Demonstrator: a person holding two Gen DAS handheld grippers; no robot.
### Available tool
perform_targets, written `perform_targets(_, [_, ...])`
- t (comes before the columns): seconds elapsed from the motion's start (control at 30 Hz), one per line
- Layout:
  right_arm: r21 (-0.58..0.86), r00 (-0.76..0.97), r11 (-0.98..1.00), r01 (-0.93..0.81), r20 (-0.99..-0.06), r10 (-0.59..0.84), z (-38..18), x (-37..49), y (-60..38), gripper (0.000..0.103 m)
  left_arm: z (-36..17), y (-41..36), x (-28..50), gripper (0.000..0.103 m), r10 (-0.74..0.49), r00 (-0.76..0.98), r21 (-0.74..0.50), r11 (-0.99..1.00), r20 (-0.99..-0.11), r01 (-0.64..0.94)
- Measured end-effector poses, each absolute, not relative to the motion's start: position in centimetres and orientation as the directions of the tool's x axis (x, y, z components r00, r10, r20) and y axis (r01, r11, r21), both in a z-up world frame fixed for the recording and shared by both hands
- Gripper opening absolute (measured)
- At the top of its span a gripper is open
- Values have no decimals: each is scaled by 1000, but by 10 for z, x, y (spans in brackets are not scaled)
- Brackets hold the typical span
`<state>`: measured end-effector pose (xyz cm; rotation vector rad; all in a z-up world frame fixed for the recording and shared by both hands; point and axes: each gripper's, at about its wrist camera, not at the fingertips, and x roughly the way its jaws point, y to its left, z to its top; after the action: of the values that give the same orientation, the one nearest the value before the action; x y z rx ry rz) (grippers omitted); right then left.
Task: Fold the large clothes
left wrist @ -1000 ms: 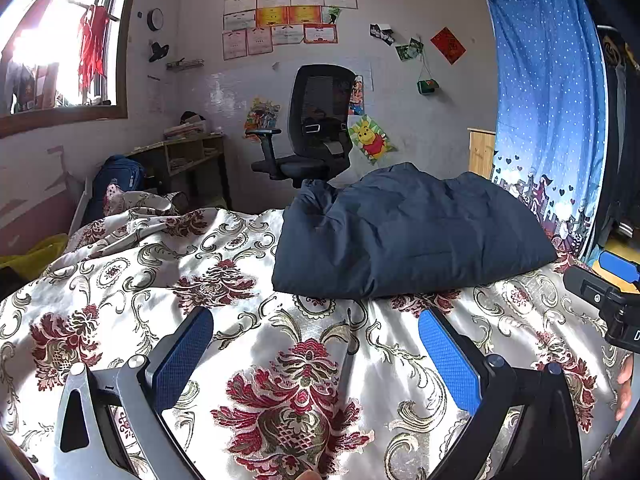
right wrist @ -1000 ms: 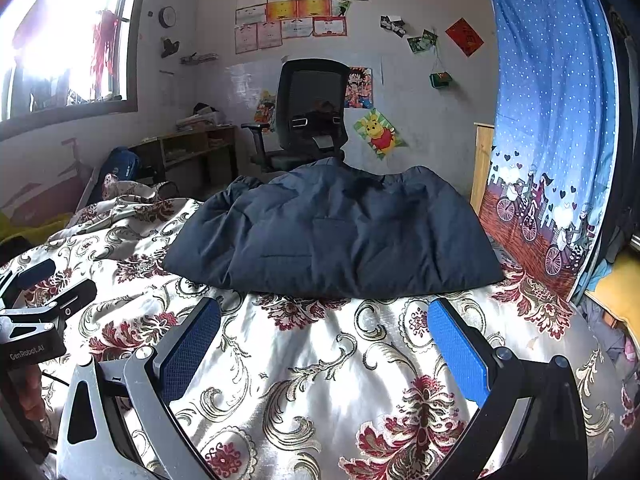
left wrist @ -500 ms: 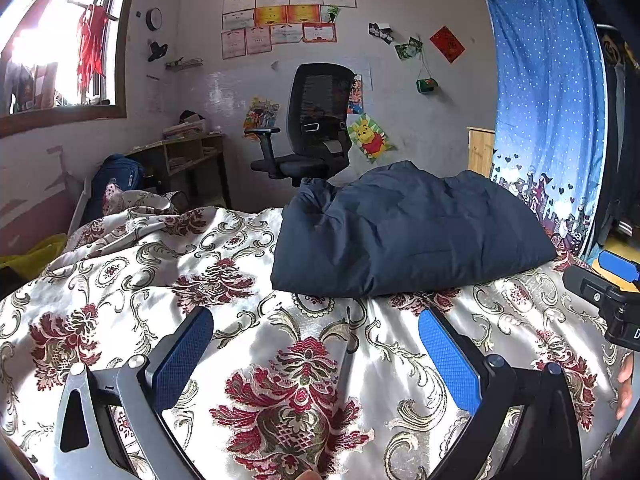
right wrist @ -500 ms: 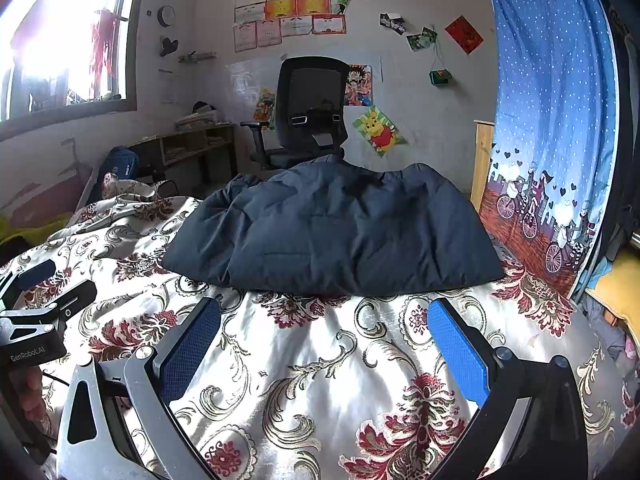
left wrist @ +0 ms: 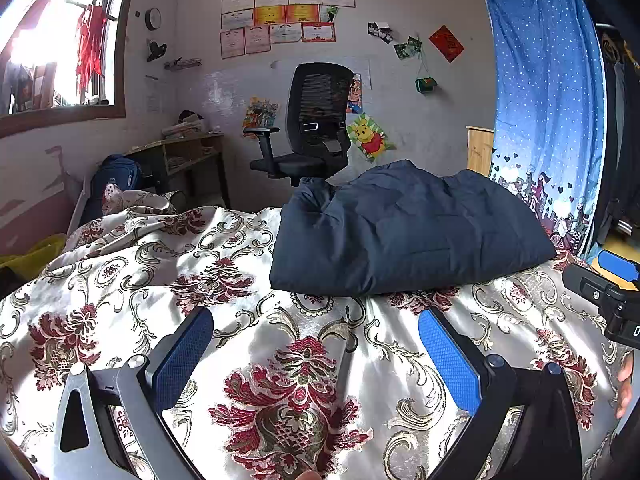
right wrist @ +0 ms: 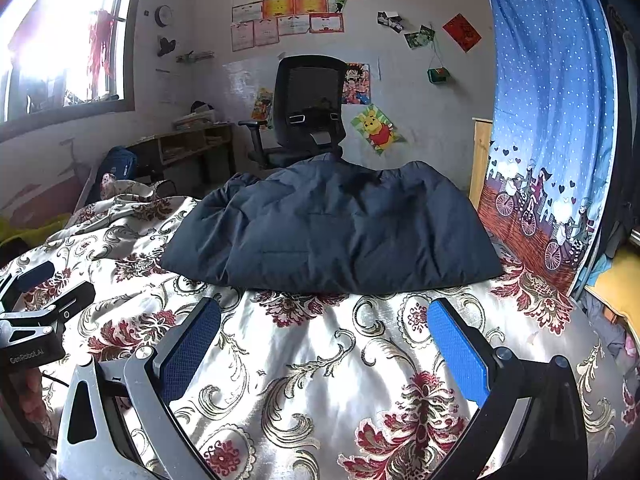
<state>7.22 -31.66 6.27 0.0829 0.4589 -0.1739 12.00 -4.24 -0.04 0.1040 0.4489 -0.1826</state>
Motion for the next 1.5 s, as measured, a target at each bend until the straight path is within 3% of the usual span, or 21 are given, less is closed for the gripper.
perform_targets(1.5, [45, 879, 981, 189, -453, -149, 62, 73, -318, 102, -6, -37, 118, 103, -178, 872, 35, 975, -455, 218])
